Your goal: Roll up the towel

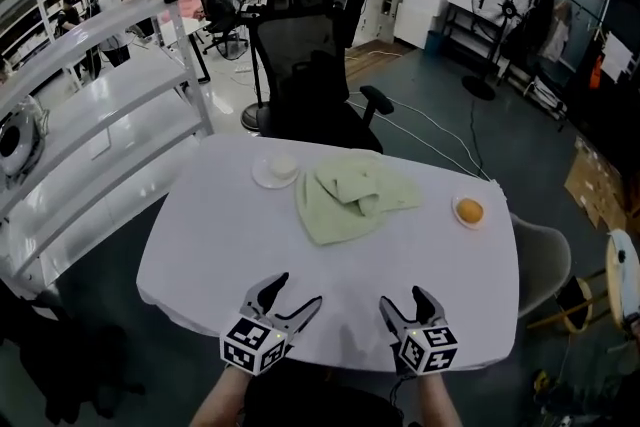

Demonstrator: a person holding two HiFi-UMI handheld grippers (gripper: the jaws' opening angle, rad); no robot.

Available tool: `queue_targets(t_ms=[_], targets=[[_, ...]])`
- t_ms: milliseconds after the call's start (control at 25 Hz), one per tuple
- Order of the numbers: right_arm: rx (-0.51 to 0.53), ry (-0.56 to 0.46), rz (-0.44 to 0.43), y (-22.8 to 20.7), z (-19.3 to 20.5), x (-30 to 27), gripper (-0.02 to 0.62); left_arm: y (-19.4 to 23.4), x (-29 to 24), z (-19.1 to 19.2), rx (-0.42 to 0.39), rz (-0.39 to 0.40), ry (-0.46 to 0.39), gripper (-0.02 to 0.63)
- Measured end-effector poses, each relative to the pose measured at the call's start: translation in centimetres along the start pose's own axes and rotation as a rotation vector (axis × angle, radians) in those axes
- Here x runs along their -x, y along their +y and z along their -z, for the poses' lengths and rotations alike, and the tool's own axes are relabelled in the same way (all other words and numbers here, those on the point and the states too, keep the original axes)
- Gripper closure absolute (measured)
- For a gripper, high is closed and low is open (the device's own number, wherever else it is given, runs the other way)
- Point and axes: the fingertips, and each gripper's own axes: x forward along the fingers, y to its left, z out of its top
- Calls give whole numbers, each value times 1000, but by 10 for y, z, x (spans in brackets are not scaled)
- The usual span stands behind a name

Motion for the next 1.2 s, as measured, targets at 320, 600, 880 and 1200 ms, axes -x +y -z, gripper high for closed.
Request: queue_targets(t_ms=[320,600,880,1200], targets=[[23,44,-24,-19,-7,-37,264,10,-36,-2,-48,28,25,262],[49,100,-43,-37,-17,-79,264,23,-77,14,-158,64,118,262],[93,138,-43,-50,-26,-123,270,48,-119,42,-220,86,206,262],[67,160,-44,-61,-35,-168,284,59,-155,67,-353,125,307,262]])
